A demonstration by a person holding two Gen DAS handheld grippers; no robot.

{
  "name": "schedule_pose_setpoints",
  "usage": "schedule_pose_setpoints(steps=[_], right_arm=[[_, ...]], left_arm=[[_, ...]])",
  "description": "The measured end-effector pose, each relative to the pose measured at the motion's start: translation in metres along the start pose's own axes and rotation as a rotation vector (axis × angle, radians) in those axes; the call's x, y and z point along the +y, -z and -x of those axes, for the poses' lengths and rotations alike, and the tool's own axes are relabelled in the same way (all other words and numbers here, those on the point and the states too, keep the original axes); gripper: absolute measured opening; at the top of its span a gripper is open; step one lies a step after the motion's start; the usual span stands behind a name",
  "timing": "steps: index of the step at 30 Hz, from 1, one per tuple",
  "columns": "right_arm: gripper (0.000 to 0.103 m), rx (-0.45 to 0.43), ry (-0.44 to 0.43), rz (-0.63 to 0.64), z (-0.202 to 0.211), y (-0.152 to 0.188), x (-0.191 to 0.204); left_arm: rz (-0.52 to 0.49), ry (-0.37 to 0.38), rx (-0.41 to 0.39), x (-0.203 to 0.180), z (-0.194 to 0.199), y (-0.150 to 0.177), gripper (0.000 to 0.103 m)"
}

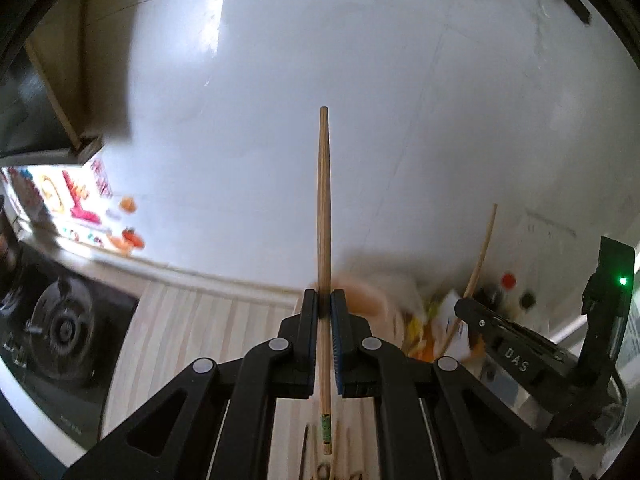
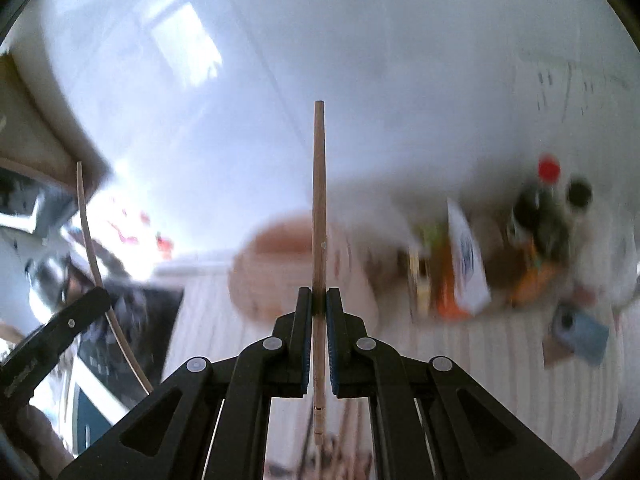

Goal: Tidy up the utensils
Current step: 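Lift both held wooden chopsticks and carry them over the cream utensil holder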

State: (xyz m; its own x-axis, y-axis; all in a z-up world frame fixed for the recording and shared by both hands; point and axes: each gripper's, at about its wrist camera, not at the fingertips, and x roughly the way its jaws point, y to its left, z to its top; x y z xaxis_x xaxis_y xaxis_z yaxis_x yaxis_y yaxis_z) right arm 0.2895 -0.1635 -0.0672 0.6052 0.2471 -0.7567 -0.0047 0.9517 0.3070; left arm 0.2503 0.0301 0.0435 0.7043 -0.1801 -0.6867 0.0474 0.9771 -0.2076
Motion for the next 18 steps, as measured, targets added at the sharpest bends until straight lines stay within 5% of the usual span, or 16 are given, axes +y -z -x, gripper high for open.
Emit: schedule_pose_setpoints(steps=[9,18], right_arm=[[0.007,-0.196,0.047,-0.009,-0.037,-0.076,0.017],[0.007,-0.284,0.063,-0.008,-0.076,-0.083,0.023]], left_arm=[[0.022,0.040,-0.016,0.000,-0.070,-0.041,0.004],[0.017,0.044,-0.055,0.005,-0.112,-0.042,0.004]])
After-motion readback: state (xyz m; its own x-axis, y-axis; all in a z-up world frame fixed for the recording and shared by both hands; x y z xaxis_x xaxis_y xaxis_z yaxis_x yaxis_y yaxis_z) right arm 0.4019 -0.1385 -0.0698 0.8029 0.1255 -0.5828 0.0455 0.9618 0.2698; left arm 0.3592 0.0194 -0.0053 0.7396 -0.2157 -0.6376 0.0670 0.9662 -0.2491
